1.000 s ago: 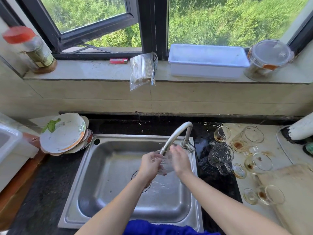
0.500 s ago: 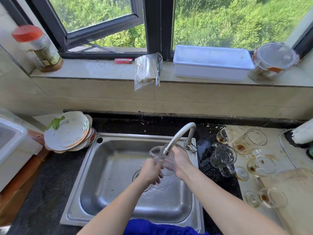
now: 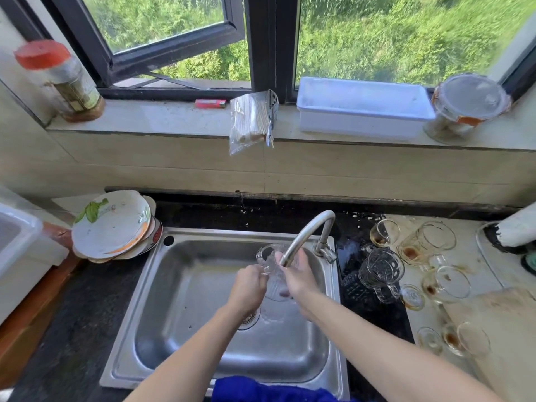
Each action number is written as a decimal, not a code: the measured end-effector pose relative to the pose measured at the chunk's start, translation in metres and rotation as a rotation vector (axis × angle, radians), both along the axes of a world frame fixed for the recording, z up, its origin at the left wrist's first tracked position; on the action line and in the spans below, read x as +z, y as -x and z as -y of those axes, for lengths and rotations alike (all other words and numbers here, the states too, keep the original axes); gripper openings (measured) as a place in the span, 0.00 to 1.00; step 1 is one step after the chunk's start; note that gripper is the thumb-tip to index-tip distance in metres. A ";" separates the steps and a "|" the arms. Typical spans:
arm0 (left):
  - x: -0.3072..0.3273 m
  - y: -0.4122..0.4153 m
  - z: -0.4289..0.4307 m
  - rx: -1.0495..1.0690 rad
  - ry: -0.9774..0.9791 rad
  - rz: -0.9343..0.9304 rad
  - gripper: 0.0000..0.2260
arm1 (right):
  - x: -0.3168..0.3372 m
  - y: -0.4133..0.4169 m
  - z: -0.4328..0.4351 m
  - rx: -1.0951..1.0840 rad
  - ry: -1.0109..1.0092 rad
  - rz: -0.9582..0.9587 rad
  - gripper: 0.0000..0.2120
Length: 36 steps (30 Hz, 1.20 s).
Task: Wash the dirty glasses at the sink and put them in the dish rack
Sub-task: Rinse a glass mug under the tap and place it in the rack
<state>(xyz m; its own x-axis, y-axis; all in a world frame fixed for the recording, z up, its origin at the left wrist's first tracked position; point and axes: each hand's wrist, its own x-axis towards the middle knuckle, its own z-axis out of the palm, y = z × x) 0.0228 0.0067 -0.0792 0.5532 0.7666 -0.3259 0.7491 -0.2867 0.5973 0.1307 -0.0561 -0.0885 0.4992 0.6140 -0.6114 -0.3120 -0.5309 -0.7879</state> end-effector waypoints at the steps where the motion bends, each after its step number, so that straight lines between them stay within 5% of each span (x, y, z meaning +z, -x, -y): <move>1: 0.001 0.001 0.001 0.009 0.034 0.022 0.19 | -0.001 -0.004 0.002 -0.030 0.007 -0.033 0.21; 4: 0.000 0.000 0.008 -0.015 0.189 0.034 0.16 | -0.006 -0.028 0.002 -0.086 0.041 -0.126 0.21; 7: 0.003 -0.001 0.008 0.042 0.573 0.169 0.08 | -0.006 -0.037 0.004 -0.108 -0.028 -0.025 0.15; 10: 0.006 -0.008 0.007 0.127 0.871 0.284 0.18 | 0.000 -0.044 0.009 -0.217 -0.071 0.101 0.12; 13: 0.007 -0.019 0.013 0.254 0.691 0.342 0.06 | 0.006 -0.042 0.011 -0.069 -0.083 0.202 0.10; 15: 0.005 -0.027 0.013 0.263 0.463 0.326 0.07 | 0.008 -0.041 0.012 0.013 -0.084 0.212 0.09; 19: 0.008 -0.030 0.008 -0.070 0.087 0.025 0.12 | 0.010 -0.051 0.016 0.134 -0.019 0.196 0.05; 24: 0.009 -0.032 -0.001 -0.023 0.319 0.156 0.14 | 0.019 -0.059 0.028 0.191 0.039 0.035 0.18; 28: 0.011 -0.023 0.000 0.215 0.628 0.373 0.04 | 0.022 -0.059 0.028 0.019 0.026 -0.159 0.13; 32: 0.011 -0.005 0.007 0.421 1.096 0.512 0.13 | 0.014 -0.052 0.029 -0.234 -0.029 -0.348 0.09; 36: 0.009 -0.001 0.021 0.217 0.800 0.309 0.08 | 0.010 -0.044 0.028 -0.252 -0.069 -0.514 0.13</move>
